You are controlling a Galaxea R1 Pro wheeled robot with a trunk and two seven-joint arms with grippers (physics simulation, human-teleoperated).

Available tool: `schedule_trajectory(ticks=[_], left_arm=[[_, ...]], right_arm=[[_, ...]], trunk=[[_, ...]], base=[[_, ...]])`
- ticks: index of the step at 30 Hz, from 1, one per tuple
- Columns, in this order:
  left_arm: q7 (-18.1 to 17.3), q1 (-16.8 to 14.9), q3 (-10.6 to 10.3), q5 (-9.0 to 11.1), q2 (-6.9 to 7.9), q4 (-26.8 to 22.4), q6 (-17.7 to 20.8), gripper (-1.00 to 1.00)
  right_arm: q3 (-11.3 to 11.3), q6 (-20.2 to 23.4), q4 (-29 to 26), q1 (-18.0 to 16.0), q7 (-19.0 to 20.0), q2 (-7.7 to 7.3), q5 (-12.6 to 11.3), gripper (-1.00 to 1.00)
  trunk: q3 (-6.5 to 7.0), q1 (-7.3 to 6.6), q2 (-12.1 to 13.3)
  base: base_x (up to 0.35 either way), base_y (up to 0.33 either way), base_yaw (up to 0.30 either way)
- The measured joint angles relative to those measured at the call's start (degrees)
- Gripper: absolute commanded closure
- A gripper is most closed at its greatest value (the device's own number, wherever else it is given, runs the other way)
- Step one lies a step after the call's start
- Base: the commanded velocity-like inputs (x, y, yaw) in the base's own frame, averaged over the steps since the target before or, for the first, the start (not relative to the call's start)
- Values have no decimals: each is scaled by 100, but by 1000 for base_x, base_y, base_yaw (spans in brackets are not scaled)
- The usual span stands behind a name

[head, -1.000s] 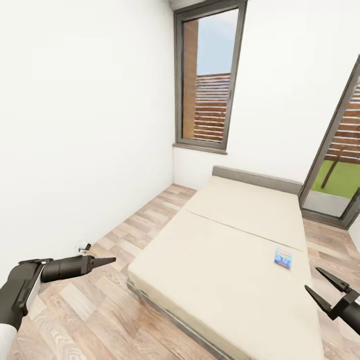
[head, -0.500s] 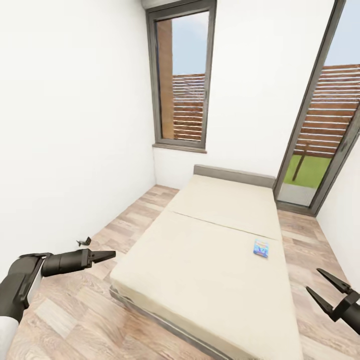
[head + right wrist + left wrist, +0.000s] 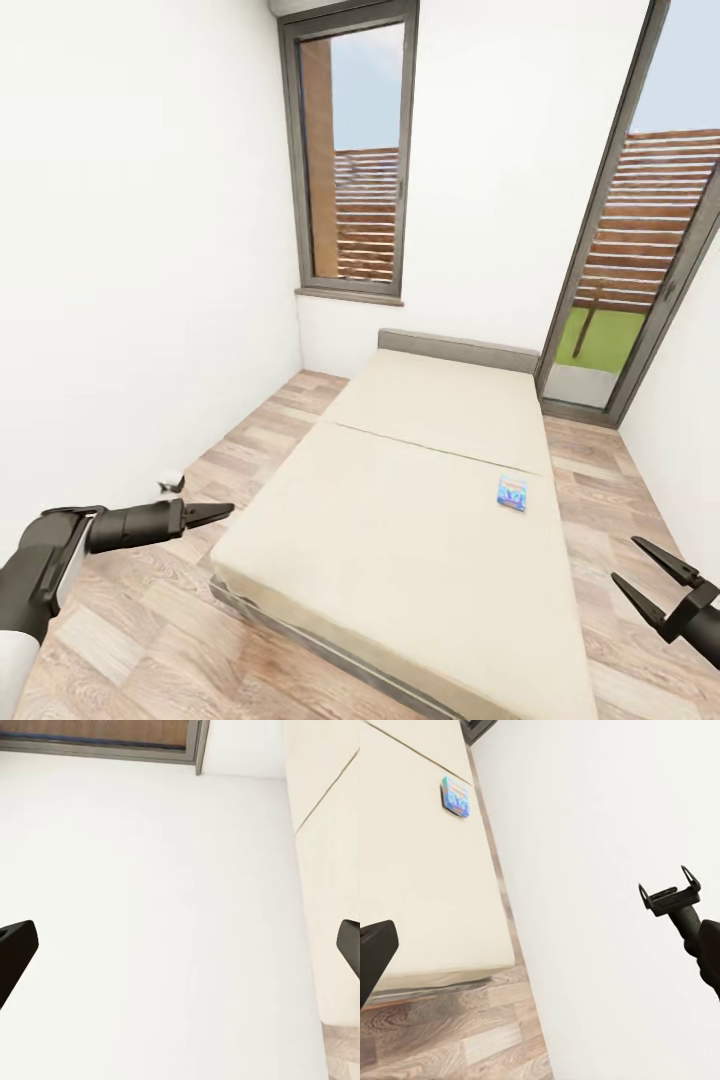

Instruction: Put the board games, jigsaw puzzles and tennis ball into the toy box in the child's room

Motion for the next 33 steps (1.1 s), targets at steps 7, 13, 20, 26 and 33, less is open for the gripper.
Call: schedule_trajectory(ticks=[7, 13, 20, 26, 33], left_arm=[[158, -1, -1, -1, 3, 2, 5, -100], [176, -1, 8, -1, 16, 2, 13, -100], [177, 4, 9, -1, 28, 4, 14, -100], [176, 5, 1, 2, 18, -24, 2, -100], [169, 6, -1, -2, 20, -64, -10, -100]], right_arm=[[-4, 0, 19, 0, 0, -8, 4, -100], [-5, 0, 46, 0, 0, -15, 11, -100], [-6, -1, 54, 2, 0, -12, 18, -100], [-6, -1, 54, 0, -1, -16, 109, -100], [-7, 0, 52, 2, -3, -11, 225, -100]], trunk=[[0, 0, 0], [-2, 0, 0], [-16, 0, 0], [-30, 0, 1], [-48, 0, 0]], base=[[0, 0, -4], [0, 0, -13], [0, 0, -154], [0, -41, -223], [0, -235, -249]])
